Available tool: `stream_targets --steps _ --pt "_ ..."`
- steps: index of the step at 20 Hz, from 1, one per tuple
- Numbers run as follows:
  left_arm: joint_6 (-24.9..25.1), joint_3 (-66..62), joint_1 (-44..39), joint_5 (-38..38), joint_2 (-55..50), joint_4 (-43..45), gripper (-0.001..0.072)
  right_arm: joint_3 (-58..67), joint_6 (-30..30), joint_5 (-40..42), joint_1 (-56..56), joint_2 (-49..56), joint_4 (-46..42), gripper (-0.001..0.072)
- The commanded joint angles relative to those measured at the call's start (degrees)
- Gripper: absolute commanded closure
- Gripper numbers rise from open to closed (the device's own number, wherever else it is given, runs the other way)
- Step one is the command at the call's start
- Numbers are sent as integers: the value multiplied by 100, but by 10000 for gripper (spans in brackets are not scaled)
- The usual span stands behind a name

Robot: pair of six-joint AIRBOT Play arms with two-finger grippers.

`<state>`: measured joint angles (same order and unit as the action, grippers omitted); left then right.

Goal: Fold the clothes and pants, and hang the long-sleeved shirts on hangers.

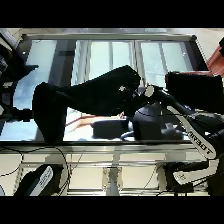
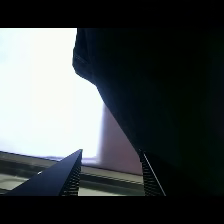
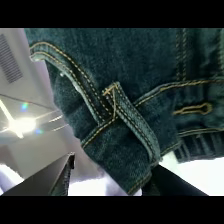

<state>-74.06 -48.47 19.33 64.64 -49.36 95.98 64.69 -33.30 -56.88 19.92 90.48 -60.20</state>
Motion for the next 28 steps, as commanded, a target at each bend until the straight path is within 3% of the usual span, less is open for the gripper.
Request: stream_targets --steps 1,3,6,7,9,13,19,26,28 --pt "0 2 4 -4 4 2 279 2 -208 -92 7 223 103 280" --pt "0 2 4 -4 4 2 279 2 -149 170 9 280 522 345" --pt "-2 2 4 0 4 2 279 20 -151 750 9 280 986 345" --pt "-2 2 4 2 4 0 279 20 -151 835 11 280 1143 389" --pt "0 2 4 11 4 0 279 20 -155 820 11 278 1401 679" --pt "691 2 -11 337 4 -98 289 245 -289 737 11 39 1705 679" --pt "1036 2 -586 745 -4 -1394 289 2037 -1639 695 -7 -221 1200 680" --pt "-186 0 -2601 870 -1091 -605 288 2227 -2004 57 0 -155 1005 680" --pt "-857 -2 -3274 940 -1617 341 288 2227 -2006 -4 0 -153 898 680"
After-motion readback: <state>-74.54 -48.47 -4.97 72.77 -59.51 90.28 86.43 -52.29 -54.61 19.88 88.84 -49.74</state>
